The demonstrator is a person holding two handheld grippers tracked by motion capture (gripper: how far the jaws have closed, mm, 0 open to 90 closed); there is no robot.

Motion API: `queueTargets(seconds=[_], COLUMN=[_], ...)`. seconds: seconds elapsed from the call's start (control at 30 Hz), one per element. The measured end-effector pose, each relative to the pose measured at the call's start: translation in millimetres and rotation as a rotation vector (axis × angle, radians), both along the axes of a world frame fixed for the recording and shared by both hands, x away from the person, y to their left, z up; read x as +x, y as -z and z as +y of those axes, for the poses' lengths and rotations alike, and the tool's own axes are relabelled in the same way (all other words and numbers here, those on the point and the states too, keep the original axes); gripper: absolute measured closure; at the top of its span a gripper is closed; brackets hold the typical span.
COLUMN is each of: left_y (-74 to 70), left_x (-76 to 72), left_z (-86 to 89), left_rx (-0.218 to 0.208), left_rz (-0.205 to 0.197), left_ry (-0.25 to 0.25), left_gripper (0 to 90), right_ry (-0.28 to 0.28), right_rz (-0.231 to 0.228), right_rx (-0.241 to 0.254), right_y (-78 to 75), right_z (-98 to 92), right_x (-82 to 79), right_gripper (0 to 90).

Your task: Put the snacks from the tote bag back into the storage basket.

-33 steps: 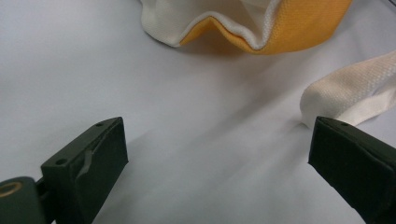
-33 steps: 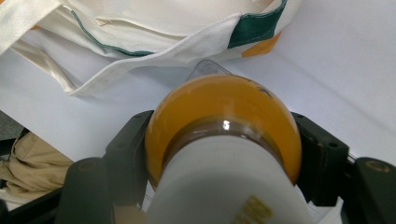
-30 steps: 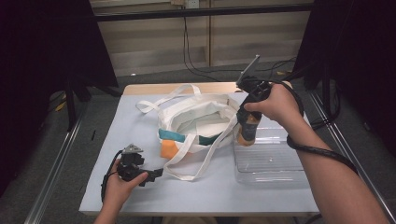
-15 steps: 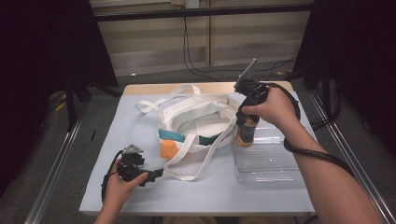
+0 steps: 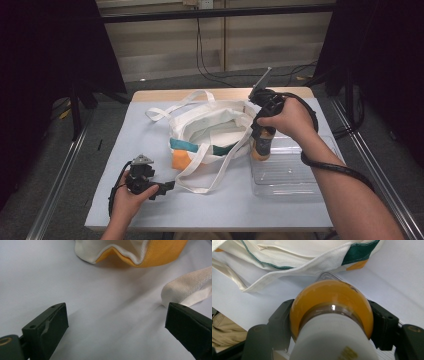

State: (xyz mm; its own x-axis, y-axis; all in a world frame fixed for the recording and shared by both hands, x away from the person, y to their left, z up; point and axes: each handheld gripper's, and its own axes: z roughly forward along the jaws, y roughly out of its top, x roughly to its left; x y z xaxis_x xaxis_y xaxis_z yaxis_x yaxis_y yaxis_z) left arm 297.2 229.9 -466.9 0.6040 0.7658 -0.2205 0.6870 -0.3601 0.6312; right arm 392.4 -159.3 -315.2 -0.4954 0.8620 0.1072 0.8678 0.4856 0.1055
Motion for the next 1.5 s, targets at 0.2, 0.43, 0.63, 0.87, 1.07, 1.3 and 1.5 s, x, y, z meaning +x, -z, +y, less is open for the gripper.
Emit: queueTargets(seconds=[0.2, 0.43, 0.63, 0.87, 1.07, 1.3, 1.5], left_y=[0.0, 1.3, 1.1, 0.6, 1.1, 1.0, 1.4], left_x=[-0.2, -0.1, -0.1, -0.2, -0.2, 0.0, -0.3], left_z=[-0.3, -1.0, -1.0, -0.8, -0.8, -0.8, -1.8], left_rx=[-0.002, 0.006, 0.003, 0.007, 0.002, 0.006, 0.001], left_rz=[0.002, 0.000, -0.002, 0.002, 0.000, 0.000, 0.005], left_ry=[0.000, 0.009, 0.009, 0.011, 0.009, 0.012, 0.005], left_gripper=[4.3, 4.3, 4.3, 4.3, 4.3, 4.3, 4.3], right_ry=[0.000, 0.001, 0.003, -0.003, 0.006, 0.005, 0.006], right_rz=[-0.001, 0.000, -0.007, -0.009, -0.010, -0.007, -0.004], right_rx=[0.002, 0.005, 0.000, -0.003, 0.002, 0.002, 0.002], right_y=[3.6, 7.9, 9.6, 13.3, 17.1, 19.9, 23.3], right_z=[-0.1, -0.7, 0.5, 1.0, 0.7, 0.4, 0.5], right_x=[0.1, -0.7, -1.4, -1.6, -1.5, -1.7, -1.6], right_gripper=[30.8, 30.8, 30.8, 30.8, 30.8, 30.8, 30.8])
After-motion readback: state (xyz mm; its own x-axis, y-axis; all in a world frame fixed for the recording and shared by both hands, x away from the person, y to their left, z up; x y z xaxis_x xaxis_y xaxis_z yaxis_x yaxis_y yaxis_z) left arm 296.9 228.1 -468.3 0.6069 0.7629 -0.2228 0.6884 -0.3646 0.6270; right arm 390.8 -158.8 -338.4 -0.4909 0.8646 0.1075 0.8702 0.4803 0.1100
